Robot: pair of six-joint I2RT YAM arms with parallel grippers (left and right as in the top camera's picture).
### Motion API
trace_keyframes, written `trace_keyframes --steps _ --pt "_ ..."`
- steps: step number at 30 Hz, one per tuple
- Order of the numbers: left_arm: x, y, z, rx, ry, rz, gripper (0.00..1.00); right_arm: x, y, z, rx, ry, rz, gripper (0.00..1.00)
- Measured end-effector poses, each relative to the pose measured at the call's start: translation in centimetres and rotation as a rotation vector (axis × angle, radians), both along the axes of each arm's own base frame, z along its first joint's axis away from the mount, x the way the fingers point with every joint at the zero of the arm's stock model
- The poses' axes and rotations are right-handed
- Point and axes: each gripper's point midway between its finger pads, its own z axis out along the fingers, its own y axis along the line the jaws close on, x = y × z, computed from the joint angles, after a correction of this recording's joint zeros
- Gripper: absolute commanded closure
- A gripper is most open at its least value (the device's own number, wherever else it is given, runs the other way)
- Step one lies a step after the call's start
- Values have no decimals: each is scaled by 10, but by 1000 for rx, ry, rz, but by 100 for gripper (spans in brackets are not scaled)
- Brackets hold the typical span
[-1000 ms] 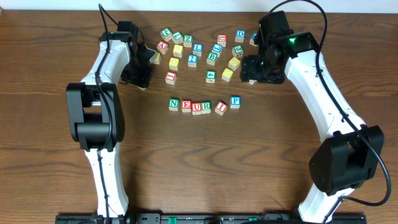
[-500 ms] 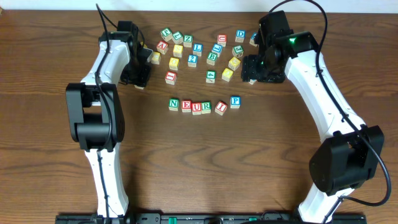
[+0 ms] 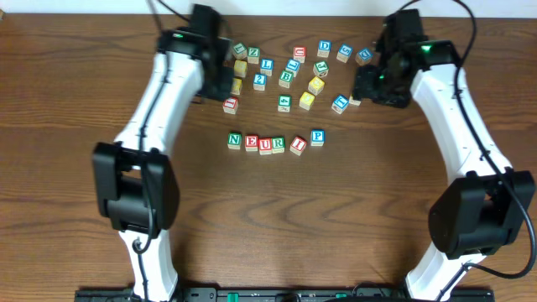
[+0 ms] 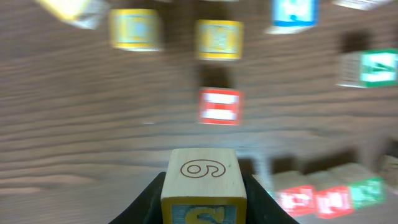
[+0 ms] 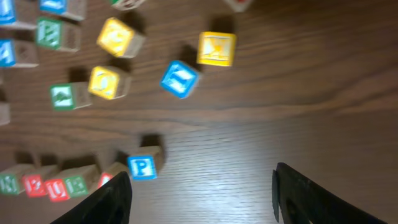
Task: Spell out NEURIPS
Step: 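Close the left gripper on the yellow S block and lift it, then carry the yellow S block with the left gripper right of P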
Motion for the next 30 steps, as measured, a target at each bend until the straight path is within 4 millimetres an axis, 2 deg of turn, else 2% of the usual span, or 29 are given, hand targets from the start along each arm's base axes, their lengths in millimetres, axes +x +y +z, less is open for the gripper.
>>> trace_keyframes --steps 2,4,9,13,16,20,23,30 --pt "-8 -28 -1 -9 4 -30 69 1 -15 0 -1 4 -35 32" --pt "-17 -68 0 -26 -7 -82 69 2 -35 -1 -2 11 -79 31" --pt "-39 -148 7 -87 -59 -163 69 -1 -72 -2 -4 28 -165 29" --pt "-56 -201 12 -150 -100 -192 69 -3 -94 -2 -5 35 -217 29" --pt "-65 -230 11 -183 -122 -179 69 -5 -110 -2 -4 39 -253 29" --pt "-69 -255 3 -212 -140 -163 69 -8 -124 -3 -4 44 -285 29" --pt "-70 -266 -13 -214 -135 -129 69 -9 -126 -3 -4 48 -290 28" --pt "-68 -267 -57 -192 -74 -14 69 -11 -125 -3 -5 56 -285 28"
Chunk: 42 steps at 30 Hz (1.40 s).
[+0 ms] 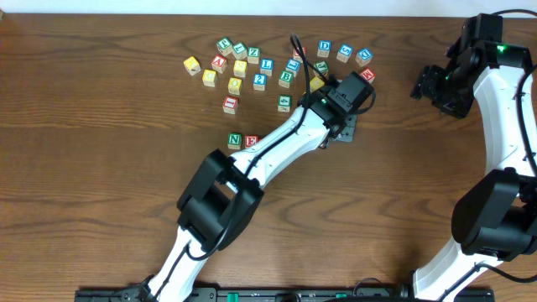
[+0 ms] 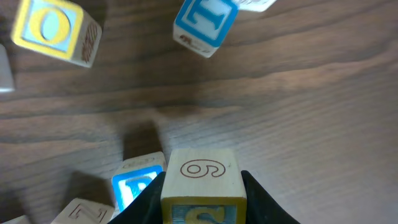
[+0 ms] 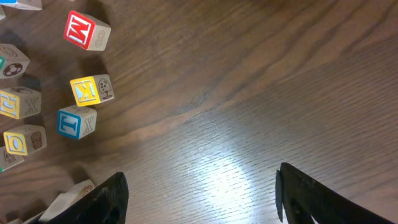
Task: Spell out NEURIPS
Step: 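Carry the yellow S block with the left gripper right of P, then open the left gripper to release S and raise it away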
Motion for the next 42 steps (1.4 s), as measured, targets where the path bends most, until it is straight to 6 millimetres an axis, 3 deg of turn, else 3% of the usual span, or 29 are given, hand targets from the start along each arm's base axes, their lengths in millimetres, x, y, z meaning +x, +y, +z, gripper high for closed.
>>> trace_keyframes --steps 14,21,42 --pt "1 1 -35 14 49 67 69 -2 0 0 0 6 4 28" --pt "-9 10 -41 52 95 85 69 -2 0 0 0 7 4 28" --pt "-7 8 -40 37 91 102 59 -3 1 -1 1 14 4 28"
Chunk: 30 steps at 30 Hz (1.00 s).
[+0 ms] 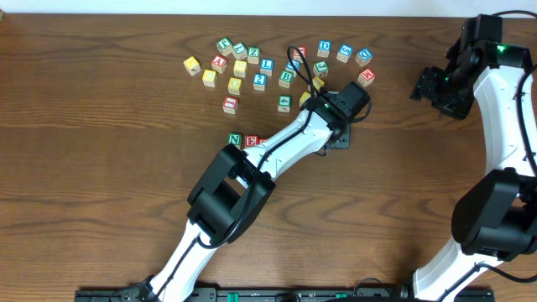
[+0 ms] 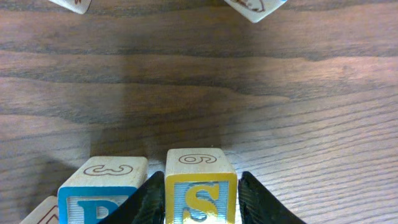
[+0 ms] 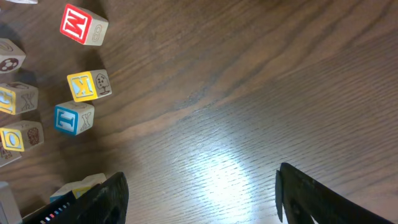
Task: Spell out NEURIPS
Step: 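Open the left gripper to release S and raise it away, then lower the right gripper to the row beside the P and S blocks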
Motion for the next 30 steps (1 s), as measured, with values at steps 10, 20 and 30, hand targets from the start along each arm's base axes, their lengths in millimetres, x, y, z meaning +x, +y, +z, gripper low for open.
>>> trace_keyframes --steps 10,20,30 --pt "1 0 3 -3 -9 -13 58 0 0 0 0 0 0 27" --pt "16 53 134 -49 -160 -70 58 0 4 0 14 -3 14 29" --pt "24 232 237 6 -232 168 53 -4 74 1 92 13 216 70"
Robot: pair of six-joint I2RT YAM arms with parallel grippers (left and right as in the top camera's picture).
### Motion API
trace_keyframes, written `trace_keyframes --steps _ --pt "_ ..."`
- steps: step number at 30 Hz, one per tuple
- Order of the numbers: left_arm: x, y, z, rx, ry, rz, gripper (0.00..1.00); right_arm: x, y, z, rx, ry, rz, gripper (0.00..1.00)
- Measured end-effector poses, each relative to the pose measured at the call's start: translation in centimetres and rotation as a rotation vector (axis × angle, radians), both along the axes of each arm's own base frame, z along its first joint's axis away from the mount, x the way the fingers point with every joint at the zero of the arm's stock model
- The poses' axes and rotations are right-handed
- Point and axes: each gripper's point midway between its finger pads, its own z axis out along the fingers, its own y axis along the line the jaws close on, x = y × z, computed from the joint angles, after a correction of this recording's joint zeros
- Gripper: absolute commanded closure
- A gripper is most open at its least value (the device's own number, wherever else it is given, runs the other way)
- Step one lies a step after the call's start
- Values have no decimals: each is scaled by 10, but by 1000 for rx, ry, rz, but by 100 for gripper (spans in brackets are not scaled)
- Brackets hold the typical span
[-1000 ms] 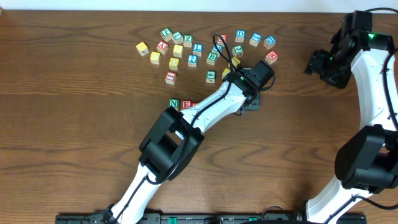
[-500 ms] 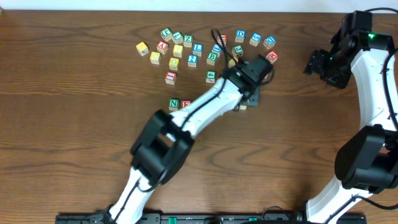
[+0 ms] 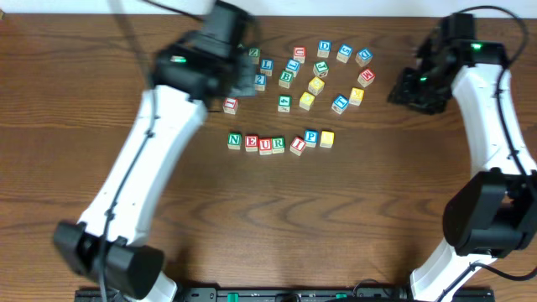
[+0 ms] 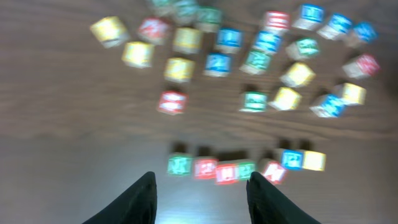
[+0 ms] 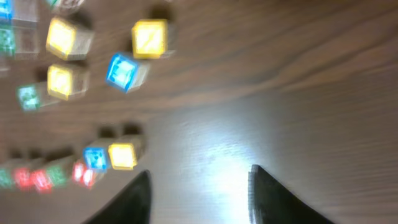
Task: Spell out NEURIPS
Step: 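Lower the right gripper to the row beside the P and S blocks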
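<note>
A row of letter blocks lies mid-table: N [image 3: 234, 140], E [image 3: 251, 143], U [image 3: 265, 144], R [image 3: 278, 144], a tilted red I [image 3: 297, 144], blue P [image 3: 311, 137] and the yellow S block [image 3: 326, 138] at its right end. The yellow S block [image 4: 314, 160] also shows blurred in the left wrist view, and the yellow S block [image 5: 122, 155] in the right wrist view. My left gripper [image 4: 200, 198] is open and empty, high above the table's left rear. My right gripper [image 5: 199, 196] is open and empty at the right rear.
Several loose letter blocks [image 3: 290, 71] lie scattered behind the row, between the two arms. A single red block [image 3: 231, 105] sits apart, left of centre. The table's far edge [image 3: 336, 14] runs close behind them.
My left gripper has let go of the yellow S block, which now stands at the row's right end beside P. It is now open, up and back at the left rear. The right gripper shifted slightly inward.
My left gripper held the yellow S block over the loose blocks at the left rear while the row read NEURIP. Then it held it near the P block, then set down beside P. Now the block stands alone and both grippers are open.
</note>
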Motion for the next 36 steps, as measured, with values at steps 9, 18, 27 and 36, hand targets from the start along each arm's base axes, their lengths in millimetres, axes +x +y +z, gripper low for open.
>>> trace_keyframes --steps 9,18,27,36 --pt "-12 125 -1 51 91 237 54 -32 86 -3 6 73 228 99" --pt "-9 157 -8 62 109 295 53 -58 155 -24 -45 84 331 99" --pt "-7 157 -15 68 128 289 53 -70 185 -66 -89 91 259 99" --pt "-6 157 -16 68 131 288 54 -73 176 -109 -172 182 224 99"
